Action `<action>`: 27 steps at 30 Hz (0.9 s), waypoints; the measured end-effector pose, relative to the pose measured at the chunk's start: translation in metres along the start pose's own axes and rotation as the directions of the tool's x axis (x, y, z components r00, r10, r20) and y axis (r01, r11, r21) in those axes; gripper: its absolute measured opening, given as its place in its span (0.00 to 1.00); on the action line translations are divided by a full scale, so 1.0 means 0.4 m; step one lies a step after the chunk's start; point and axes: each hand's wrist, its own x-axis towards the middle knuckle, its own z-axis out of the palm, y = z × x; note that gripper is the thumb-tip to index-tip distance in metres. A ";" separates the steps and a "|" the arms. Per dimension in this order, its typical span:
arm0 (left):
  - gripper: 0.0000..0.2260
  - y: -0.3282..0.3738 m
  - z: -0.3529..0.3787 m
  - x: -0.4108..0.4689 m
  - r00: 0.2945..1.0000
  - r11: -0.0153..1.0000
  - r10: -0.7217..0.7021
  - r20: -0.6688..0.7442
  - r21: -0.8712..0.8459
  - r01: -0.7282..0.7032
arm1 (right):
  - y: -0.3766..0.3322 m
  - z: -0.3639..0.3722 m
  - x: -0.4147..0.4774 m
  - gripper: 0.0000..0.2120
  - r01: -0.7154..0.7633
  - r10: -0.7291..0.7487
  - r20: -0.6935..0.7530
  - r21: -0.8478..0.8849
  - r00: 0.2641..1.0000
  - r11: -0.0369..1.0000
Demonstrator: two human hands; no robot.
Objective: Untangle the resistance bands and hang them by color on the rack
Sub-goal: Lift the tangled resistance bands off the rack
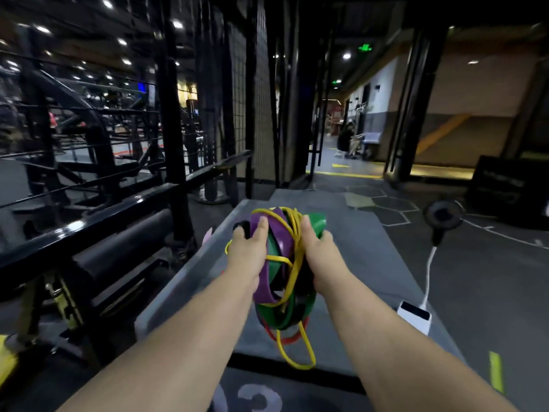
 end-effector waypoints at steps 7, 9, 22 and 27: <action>0.36 -0.003 0.170 0.174 0.992 0.994 0.100 0.083 -0.058 -0.095 | -0.016 -0.082 0.213 0.23 0.049 -0.050 -0.057 -0.018 0.997 0.999; 0.32 -0.002 0.206 0.230 0.988 0.990 0.104 0.111 -0.104 -0.092 | -0.019 -0.097 0.270 0.20 0.082 -0.084 -0.066 -0.041 0.994 0.996; 0.16 -0.325 0.174 0.393 0.986 0.836 -0.163 0.043 0.536 0.115 | 0.249 -0.192 0.410 0.29 -0.343 0.203 -0.300 -0.546 0.932 0.764; 0.20 -0.342 0.147 0.350 0.992 0.768 0.083 -0.096 0.641 -0.002 | 0.277 -0.140 0.387 0.18 -0.157 -0.032 -0.241 -0.721 0.970 0.675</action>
